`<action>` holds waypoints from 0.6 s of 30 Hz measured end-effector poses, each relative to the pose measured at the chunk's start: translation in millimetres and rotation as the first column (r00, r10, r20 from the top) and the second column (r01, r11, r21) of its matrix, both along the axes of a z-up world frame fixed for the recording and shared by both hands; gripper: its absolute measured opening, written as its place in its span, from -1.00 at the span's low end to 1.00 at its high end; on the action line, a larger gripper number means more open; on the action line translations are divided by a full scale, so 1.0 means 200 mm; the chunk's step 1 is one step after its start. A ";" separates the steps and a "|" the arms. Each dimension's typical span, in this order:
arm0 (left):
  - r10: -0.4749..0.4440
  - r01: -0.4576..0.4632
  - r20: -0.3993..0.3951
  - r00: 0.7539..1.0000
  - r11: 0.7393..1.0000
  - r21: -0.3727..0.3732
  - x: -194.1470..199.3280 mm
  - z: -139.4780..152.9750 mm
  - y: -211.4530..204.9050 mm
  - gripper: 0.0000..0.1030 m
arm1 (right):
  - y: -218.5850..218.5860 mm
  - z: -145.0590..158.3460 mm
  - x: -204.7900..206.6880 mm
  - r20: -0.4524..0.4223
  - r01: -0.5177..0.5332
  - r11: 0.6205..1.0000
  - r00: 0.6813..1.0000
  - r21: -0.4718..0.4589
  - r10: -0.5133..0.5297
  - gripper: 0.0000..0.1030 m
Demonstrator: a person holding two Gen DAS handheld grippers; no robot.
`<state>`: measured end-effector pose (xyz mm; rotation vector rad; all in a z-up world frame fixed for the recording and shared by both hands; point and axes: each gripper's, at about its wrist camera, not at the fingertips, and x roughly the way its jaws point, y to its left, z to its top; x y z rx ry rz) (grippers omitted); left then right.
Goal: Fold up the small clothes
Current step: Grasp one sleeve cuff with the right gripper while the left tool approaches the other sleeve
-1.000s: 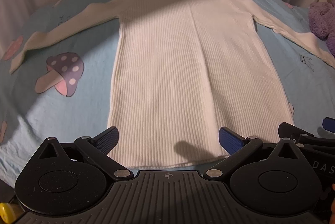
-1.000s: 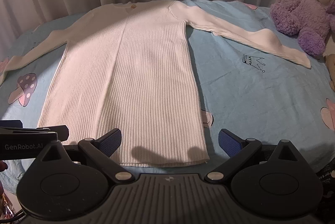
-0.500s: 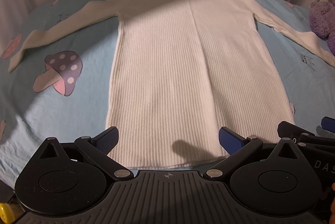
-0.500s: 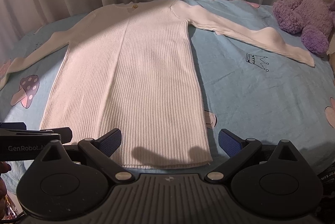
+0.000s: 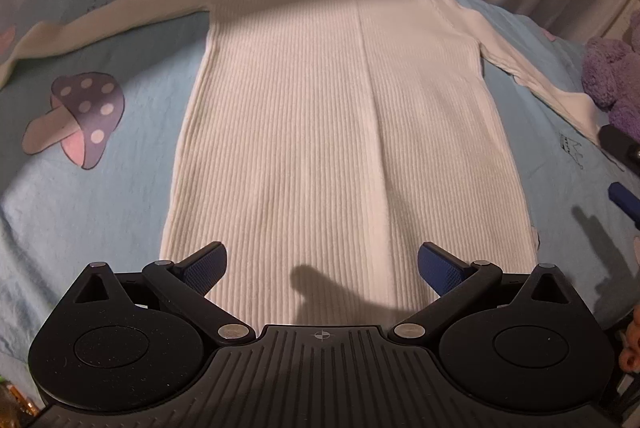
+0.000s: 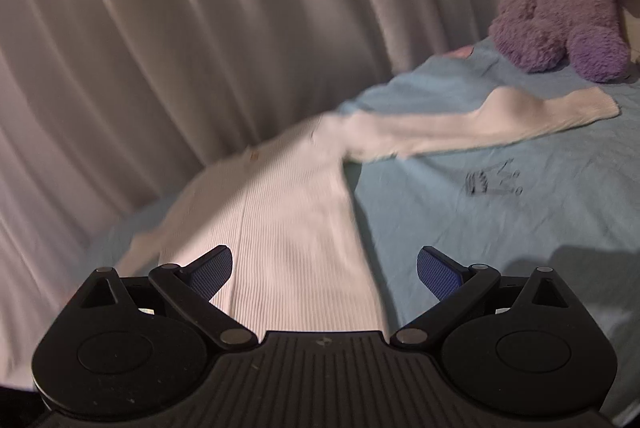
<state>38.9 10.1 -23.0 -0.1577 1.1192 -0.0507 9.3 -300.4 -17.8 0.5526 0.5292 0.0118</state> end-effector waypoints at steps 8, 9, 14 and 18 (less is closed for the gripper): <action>0.156 -0.151 0.028 0.987 0.981 -0.122 0.13 -0.05 0.10 1.00 | -0.75 -0.14 0.25 -0.019 0.398 0.917 0.917 0.011 -0.398 0.92; 0.169 -0.163 0.036 0.985 0.978 -0.127 0.15 -0.05 0.10 1.00 | -0.86 -0.18 0.27 -0.045 0.441 0.895 0.898 0.072 -0.438 0.80; 0.218 -0.208 0.058 0.974 0.968 -0.140 0.24 -0.04 0.05 1.00 | -1.23 -0.48 0.37 -0.241 0.579 0.746 0.815 0.329 -0.526 -0.26; 0.244 -0.234 0.038 0.969 0.956 -0.177 0.31 -0.05 0.02 1.00 | -1.29 -0.56 0.43 -0.217 0.588 0.724 0.808 0.361 -0.548 -0.57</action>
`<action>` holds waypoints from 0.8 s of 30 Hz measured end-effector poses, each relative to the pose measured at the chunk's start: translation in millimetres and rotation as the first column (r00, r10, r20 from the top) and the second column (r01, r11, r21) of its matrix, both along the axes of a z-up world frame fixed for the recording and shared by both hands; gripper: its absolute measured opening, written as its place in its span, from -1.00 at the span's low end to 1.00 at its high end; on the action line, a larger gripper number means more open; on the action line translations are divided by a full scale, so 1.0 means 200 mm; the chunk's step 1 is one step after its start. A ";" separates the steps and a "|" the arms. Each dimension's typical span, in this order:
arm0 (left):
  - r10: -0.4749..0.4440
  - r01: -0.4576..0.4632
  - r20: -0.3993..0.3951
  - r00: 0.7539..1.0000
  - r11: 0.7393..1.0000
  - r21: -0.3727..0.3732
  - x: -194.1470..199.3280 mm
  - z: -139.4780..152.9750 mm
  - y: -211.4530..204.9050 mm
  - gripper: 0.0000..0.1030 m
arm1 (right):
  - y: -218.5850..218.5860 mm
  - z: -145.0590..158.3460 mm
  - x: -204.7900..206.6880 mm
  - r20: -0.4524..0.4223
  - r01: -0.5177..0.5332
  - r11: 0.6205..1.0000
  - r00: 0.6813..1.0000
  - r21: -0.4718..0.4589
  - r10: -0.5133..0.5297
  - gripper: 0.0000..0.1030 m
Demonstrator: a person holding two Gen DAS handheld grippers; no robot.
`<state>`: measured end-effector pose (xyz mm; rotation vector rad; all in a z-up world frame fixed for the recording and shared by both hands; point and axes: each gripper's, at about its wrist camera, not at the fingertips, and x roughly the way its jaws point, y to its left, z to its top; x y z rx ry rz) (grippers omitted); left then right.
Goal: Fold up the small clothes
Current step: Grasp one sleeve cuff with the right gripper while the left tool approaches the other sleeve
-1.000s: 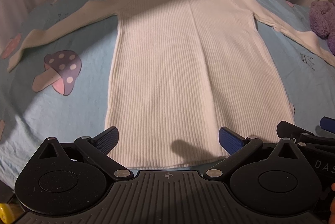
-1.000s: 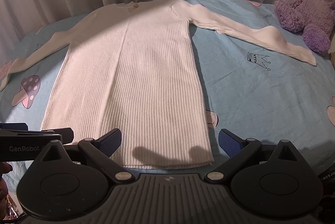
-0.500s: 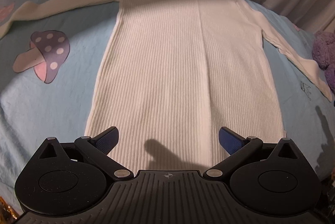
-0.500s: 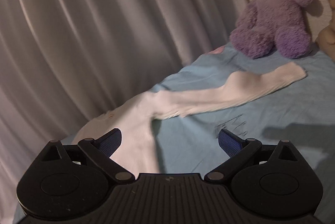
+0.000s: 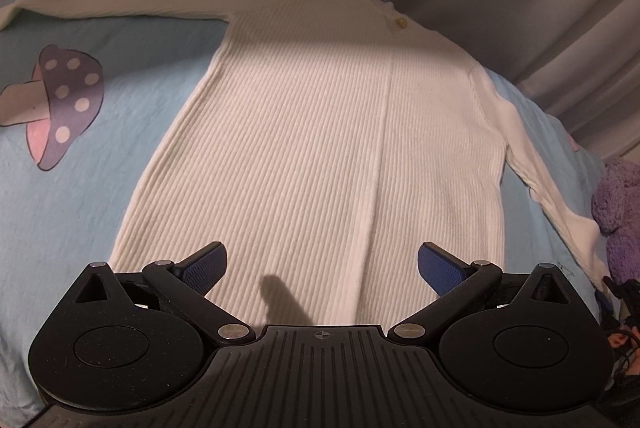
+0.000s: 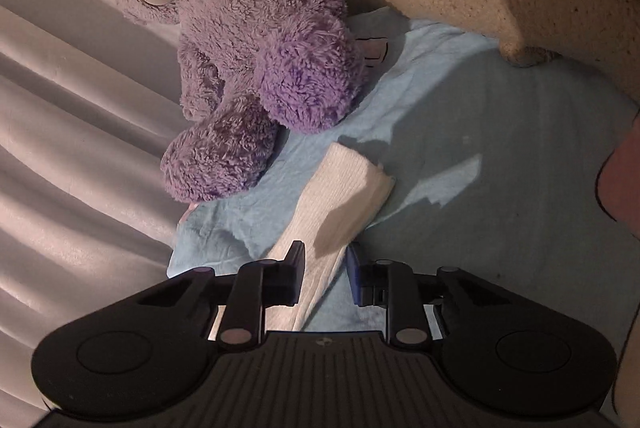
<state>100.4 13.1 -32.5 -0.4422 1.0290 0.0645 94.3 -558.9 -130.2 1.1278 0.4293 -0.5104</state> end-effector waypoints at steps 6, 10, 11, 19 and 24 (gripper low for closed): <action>0.002 -0.002 0.043 0.999 1.000 -0.014 0.06 0.01 -0.02 1.00 | 0.10 0.12 0.10 0.002 -0.061 0.982 0.998 -0.181 0.063 -0.90; -0.002 0.011 0.132 0.991 0.998 -0.060 0.11 0.07 -0.01 1.00 | 0.53 0.44 0.19 0.146 -0.351 0.844 0.887 -0.406 0.439 -0.89; -0.009 0.022 0.152 0.988 0.996 -0.085 0.13 0.07 -0.01 1.00 | 0.67 0.49 0.21 0.167 -0.435 0.779 0.817 -0.451 0.552 -0.89; -0.032 0.069 0.116 0.993 0.941 -0.332 0.36 -0.13 0.07 0.65 | 1.33 0.31 0.27 -0.014 -0.783 0.466 0.517 -0.412 0.856 -0.34; -0.098 0.116 0.064 0.993 0.907 -0.405 0.43 -0.24 0.05 0.52 | 1.30 0.18 0.19 -0.085 -0.801 0.515 0.562 -0.305 0.823 -0.34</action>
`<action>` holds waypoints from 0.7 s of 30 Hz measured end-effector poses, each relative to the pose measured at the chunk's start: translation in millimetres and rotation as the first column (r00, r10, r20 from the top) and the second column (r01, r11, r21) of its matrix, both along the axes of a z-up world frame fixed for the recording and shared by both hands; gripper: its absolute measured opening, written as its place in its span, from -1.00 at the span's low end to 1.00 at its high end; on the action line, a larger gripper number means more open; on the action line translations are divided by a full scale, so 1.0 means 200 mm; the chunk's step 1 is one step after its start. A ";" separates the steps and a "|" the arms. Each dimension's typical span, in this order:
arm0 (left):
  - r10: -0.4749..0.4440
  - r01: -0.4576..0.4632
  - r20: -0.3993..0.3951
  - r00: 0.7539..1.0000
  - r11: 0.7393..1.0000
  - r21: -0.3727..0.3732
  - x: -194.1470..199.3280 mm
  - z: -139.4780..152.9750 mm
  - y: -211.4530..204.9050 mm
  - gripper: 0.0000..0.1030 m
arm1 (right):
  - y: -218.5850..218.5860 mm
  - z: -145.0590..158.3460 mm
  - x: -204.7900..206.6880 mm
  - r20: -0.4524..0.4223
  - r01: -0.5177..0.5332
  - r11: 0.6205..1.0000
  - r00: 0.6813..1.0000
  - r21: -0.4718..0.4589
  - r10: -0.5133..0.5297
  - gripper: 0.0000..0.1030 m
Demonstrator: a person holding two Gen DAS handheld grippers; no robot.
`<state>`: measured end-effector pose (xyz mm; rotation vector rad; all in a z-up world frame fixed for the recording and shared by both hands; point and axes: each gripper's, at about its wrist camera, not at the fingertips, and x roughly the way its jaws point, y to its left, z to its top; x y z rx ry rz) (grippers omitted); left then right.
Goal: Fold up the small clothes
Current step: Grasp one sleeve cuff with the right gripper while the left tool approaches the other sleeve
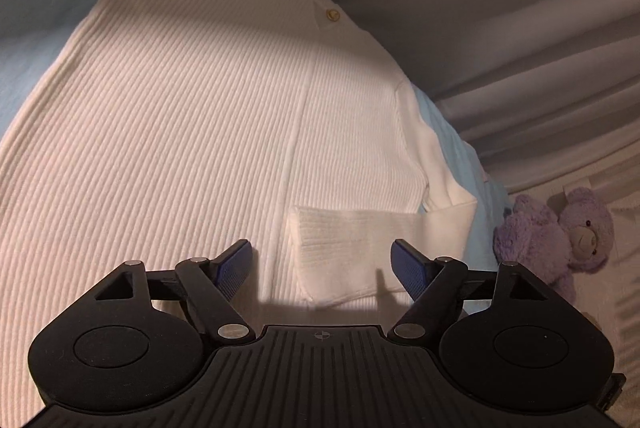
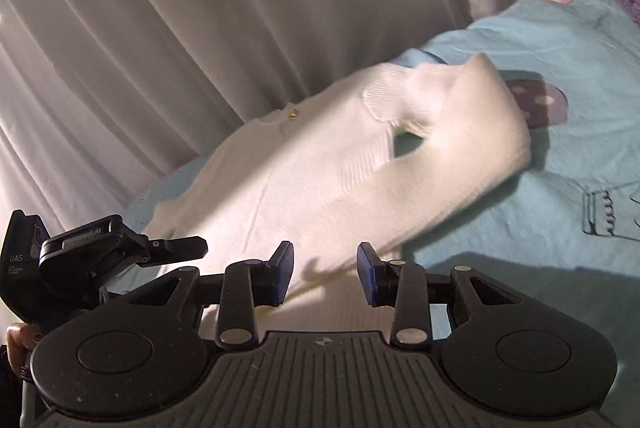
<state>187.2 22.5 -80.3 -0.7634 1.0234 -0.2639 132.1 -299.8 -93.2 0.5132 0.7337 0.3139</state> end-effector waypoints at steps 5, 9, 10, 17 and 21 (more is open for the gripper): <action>-0.049 0.046 -0.032 0.998 0.997 -0.069 0.04 -0.05 -0.03 0.17 | -0.02 -0.06 -0.02 -0.045 0.061 0.998 0.997 -0.024 -0.062 -0.34; -0.067 0.065 -0.043 0.997 0.996 -0.062 0.07 -0.08 -0.07 0.13 | -0.01 -0.05 -0.02 -0.050 0.081 0.996 0.995 -0.047 -0.084 -0.34; -0.068 0.065 -0.045 0.997 0.996 -0.063 0.08 -0.08 -0.08 0.05 | -0.01 -0.05 -0.02 -0.051 0.084 0.995 0.995 -0.058 -0.087 -0.34; -0.121 0.121 -0.009 0.993 0.993 -0.004 0.17 -0.04 -0.17 -0.88 | 0.01 -0.04 -0.01 -0.060 0.101 0.988 0.992 -0.116 -0.108 -0.34; -0.081 0.067 0.173 0.982 0.994 0.081 0.20 0.19 -0.04 -0.88 | -0.02 0.00 0.01 -0.044 0.117 0.981 0.991 -0.156 -0.125 -0.34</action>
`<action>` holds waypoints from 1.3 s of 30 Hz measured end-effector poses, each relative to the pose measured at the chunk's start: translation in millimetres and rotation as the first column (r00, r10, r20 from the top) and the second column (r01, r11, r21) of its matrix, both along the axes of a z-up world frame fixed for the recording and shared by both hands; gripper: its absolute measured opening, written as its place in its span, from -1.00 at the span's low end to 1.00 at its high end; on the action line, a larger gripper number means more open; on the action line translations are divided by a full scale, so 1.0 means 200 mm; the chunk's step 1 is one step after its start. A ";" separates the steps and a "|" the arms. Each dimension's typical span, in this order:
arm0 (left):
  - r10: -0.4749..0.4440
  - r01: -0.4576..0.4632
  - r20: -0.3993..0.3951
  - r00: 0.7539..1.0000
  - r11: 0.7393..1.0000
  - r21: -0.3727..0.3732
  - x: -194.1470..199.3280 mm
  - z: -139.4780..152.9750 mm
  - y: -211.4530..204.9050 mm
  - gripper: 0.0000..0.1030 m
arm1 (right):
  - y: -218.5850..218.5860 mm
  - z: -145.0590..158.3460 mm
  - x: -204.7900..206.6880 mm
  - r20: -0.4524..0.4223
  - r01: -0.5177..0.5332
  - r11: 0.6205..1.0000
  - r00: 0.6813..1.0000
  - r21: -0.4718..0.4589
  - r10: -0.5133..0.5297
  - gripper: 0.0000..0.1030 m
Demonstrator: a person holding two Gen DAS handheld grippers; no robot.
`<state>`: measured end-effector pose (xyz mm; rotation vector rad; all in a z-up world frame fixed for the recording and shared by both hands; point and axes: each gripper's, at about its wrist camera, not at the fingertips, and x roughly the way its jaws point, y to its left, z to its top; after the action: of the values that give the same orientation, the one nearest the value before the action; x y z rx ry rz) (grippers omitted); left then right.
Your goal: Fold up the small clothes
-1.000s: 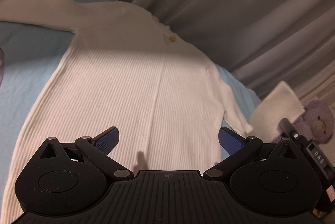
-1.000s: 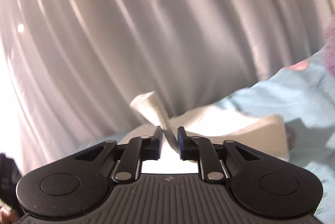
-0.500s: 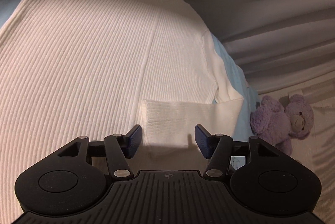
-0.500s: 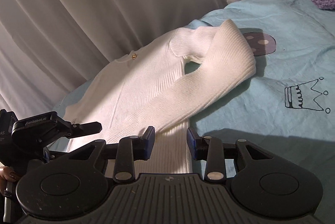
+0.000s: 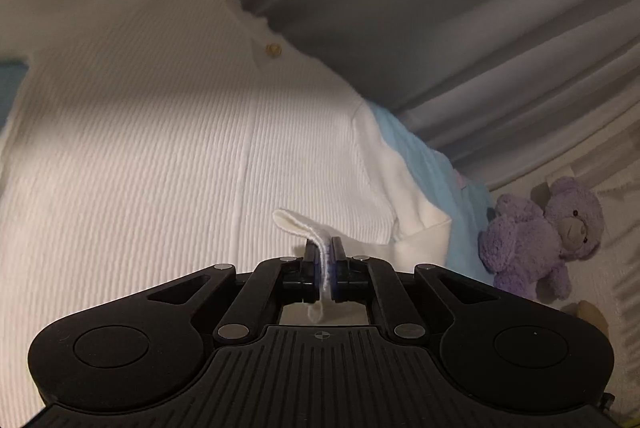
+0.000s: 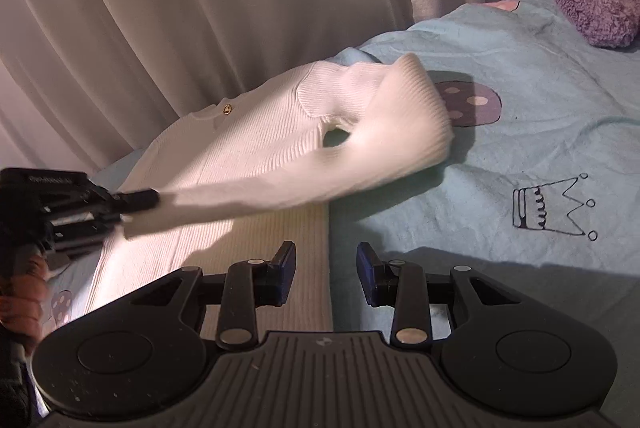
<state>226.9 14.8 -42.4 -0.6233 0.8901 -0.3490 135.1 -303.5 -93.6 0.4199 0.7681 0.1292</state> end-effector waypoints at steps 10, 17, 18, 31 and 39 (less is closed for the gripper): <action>0.128 -0.137 0.050 0.990 0.931 0.339 0.15 0.01 0.34 -0.87 | -0.08 0.07 0.21 0.017 0.062 0.998 0.998 -0.022 -0.062 -0.34; 0.180 -0.169 -0.034 0.983 0.963 0.210 0.22 -0.17 0.44 -0.72 | -0.06 0.05 0.35 -0.018 0.053 0.999 0.998 -0.008 -0.054 -0.34; 0.174 -0.164 -0.033 0.984 0.966 0.198 0.23 -0.17 0.43 -0.87 | -0.06 0.05 0.38 -0.023 0.051 0.999 0.998 -0.007 -0.051 -0.34; 0.190 -0.284 0.301 0.935 0.907 0.311 0.38 0.24 0.42 -0.87 | 0.01 -0.06 0.67 -0.108 0.075 0.946 0.993 0.316 -0.042 -0.10; 0.185 -0.267 0.255 0.949 0.903 0.336 0.49 0.15 0.42 -0.87 | 0.04 -0.10 0.74 -0.097 0.205 0.951 0.978 0.232 -0.187 -0.85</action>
<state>325.1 98.3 -11.9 -0.3271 0.6399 -0.0320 284.0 -296.0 -114.3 0.7331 0.7815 0.0197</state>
